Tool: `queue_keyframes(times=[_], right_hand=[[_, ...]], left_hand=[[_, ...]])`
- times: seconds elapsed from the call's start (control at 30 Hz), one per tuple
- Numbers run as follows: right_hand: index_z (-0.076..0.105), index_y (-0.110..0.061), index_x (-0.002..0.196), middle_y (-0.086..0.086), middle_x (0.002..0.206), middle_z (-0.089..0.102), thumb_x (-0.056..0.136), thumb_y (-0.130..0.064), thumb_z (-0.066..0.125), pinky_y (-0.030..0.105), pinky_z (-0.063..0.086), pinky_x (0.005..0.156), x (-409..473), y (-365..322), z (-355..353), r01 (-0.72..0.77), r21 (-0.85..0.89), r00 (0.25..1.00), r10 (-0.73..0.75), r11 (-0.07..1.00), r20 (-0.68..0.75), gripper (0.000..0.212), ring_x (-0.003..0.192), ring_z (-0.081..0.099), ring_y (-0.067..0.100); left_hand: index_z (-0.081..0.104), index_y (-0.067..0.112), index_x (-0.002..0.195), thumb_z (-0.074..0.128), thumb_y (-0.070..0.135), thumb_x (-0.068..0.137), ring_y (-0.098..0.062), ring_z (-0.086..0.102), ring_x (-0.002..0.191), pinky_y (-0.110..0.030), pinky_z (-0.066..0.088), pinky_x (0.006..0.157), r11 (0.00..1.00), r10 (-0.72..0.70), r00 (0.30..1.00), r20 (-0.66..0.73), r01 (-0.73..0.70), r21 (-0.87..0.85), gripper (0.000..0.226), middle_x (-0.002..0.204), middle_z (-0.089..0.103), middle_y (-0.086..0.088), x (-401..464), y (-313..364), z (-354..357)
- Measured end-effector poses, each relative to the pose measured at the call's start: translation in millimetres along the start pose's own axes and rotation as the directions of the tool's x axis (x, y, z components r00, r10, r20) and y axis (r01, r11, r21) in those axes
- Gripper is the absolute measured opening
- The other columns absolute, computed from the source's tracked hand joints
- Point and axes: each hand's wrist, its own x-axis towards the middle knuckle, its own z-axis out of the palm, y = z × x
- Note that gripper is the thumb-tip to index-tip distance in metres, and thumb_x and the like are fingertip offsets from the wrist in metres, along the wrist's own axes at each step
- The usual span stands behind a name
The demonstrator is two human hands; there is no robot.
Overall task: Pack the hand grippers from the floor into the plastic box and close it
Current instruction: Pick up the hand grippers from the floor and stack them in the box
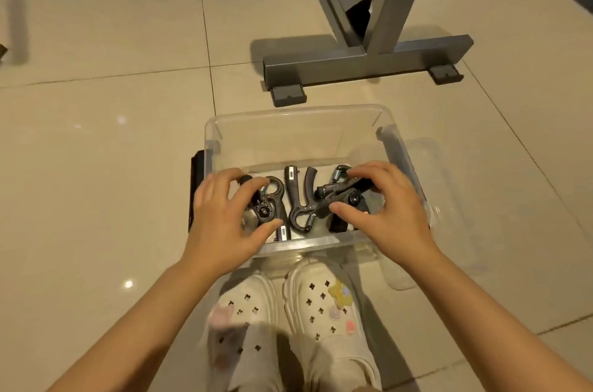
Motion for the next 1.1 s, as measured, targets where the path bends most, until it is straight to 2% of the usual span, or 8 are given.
queue_keyframes(times=[0.1,0.2,0.3,0.47,0.6,0.73,0.93,1.1], right_hand=[[0.063,-0.026,0.109,-0.01,0.111,0.055,0.068,-0.039,0.081,0.018,0.04,0.089,-2.2,13.3,11.4,-0.017,0.008,1.0,0.018,1.0,-0.024,0.047,0.107,0.05,0.011],[0.062,-0.027,0.109,-0.01,0.112,0.055,0.067,-0.051,0.072,0.015,0.039,0.087,-5.1,18.8,18.1,-0.037,0.019,0.999,0.037,0.999,-0.034,0.05,0.106,0.047,0.008],[0.062,-0.025,0.109,-0.01,0.111,0.054,0.068,-0.044,0.078,0.008,0.036,0.083,-0.3,17.5,22.6,-0.035,-0.011,0.999,0.035,0.999,-0.019,0.047,0.104,0.044,0.006],[0.066,-0.025,0.102,-0.011,0.1,0.06,0.068,-0.049,0.078,0.022,0.044,0.079,22.7,3.8,23.0,-0.079,-0.128,0.984,0.097,0.989,0.146,0.043,0.095,0.054,0.008],[0.066,-0.028,0.098,-0.01,0.092,0.062,0.064,-0.055,0.078,0.025,0.049,0.074,52.8,-8.0,23.3,-0.173,-0.164,0.921,0.219,0.971,0.323,0.045,0.082,0.058,0.004],[0.063,-0.027,0.106,-0.006,0.091,0.064,0.066,-0.065,0.071,0.029,0.047,0.068,73.7,-11.5,41.2,-0.061,-0.383,0.889,0.225,0.922,0.4,0.056,0.086,0.06,0.013],[0.054,-0.023,0.124,0.004,0.116,0.063,0.075,-0.069,0.059,0.031,0.045,0.072,106.4,-7.8,66.0,-0.012,-0.483,0.897,0.224,0.875,0.382,0.068,0.104,0.058,0.023],[0.046,-0.024,0.134,0.0,0.134,0.05,0.083,-0.054,0.061,0.032,0.041,0.089,110.7,13.7,64.0,0.085,-0.388,0.867,0.124,0.918,0.483,0.06,0.118,0.05,0.02]], left_hand=[[0.056,0.02,0.119,0.057,0.057,0.075,-0.029,0.045,0.114,-0.053,0.028,0.108,1.0,-0.025,0.998,-0.057,0.025,0.0,0.057,0.118,0.05,-0.011,1.0,-1.9,6.3],[0.057,0.018,0.12,0.056,0.057,0.076,-0.03,0.045,0.116,-0.055,0.022,0.111,0.998,-0.054,0.996,-0.075,0.057,0.033,0.059,0.119,0.049,-0.014,1.2,-2.6,6.9],[0.057,0.02,0.121,0.053,0.058,0.076,-0.027,0.044,0.117,-0.056,0.019,0.112,0.995,-0.07,0.996,-0.054,0.074,0.073,0.059,0.12,0.048,-0.013,1.1,-2.5,8.0],[0.057,0.02,0.121,0.052,0.058,0.075,-0.019,0.043,0.112,-0.054,0.018,0.114,0.993,-0.083,0.995,-0.048,0.087,0.082,0.06,0.118,0.049,-0.009,-0.8,-5.1,9.1],[0.056,0.021,0.121,0.054,0.056,0.074,-0.019,0.044,0.114,-0.055,0.018,0.113,0.994,-0.084,0.995,-0.05,0.087,0.07,0.059,0.119,0.048,-0.008,-1.7,-7.3,10.4],[0.056,0.021,0.121,0.058,0.054,0.073,-0.019,0.046,0.113,-0.052,0.018,0.114,0.994,-0.094,0.994,-0.06,0.097,0.049,0.059,0.12,0.049,-0.008,-1.8,-7.6,11.3],[0.057,0.023,0.12,0.063,0.051,0.071,-0.016,0.047,0.11,-0.05,0.019,0.114,0.993,-0.117,0.988,-0.096,0.119,0.02,0.057,0.12,0.049,-0.006,-1.5,-5.2,10.6],[0.056,0.022,0.12,0.067,0.047,0.069,-0.018,0.048,0.113,-0.053,0.023,0.112,0.995,-0.085,0.99,-0.117,0.09,0.039,0.058,0.12,0.052,-0.007,-1.6,-7.2,13.3]])
